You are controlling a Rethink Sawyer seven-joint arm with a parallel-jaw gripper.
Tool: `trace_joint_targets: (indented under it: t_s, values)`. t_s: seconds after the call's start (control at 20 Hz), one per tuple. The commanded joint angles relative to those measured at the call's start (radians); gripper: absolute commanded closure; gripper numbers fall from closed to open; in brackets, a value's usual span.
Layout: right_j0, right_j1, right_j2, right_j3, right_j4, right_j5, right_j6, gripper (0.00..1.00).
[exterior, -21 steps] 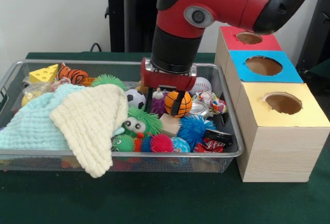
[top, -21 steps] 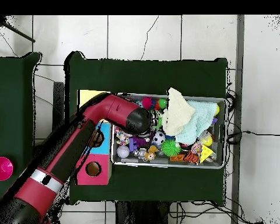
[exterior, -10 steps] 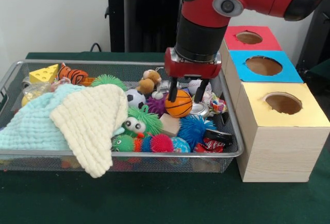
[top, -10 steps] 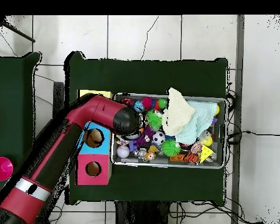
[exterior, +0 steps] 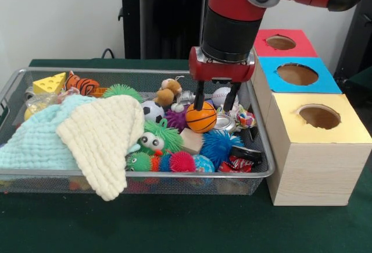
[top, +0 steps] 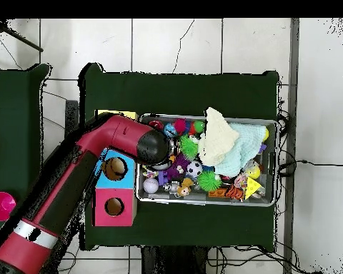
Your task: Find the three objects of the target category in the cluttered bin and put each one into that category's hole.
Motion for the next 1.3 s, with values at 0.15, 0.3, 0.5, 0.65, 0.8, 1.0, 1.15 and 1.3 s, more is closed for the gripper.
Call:
trace_joint_targets:
  t_s: [0.15,0.3,0.5,0.65,0.8,1.0,1.15,1.3]
  values:
    - [-0.026,-0.022,0.041,0.104,0.005,-0.114,0.273,0.0]
    - [-0.029,-0.02,0.058,0.132,0.005,-0.115,0.252,0.0]
    - [-0.013,-0.019,0.072,0.187,0.02,-0.063,0.211,0.0]
    - [0.0,-0.027,0.092,0.24,0.037,-0.03,0.168,0.0]
    - [0.005,-0.031,0.103,0.274,0.036,-0.023,0.135,0.0]
    - [0.022,-0.016,0.124,0.299,0.057,0.023,0.125,0.0]
    - [0.038,-0.001,0.14,0.31,0.077,0.062,0.129,0.0]
    - [0.045,0.004,0.158,0.317,0.089,0.087,0.115,0.0]
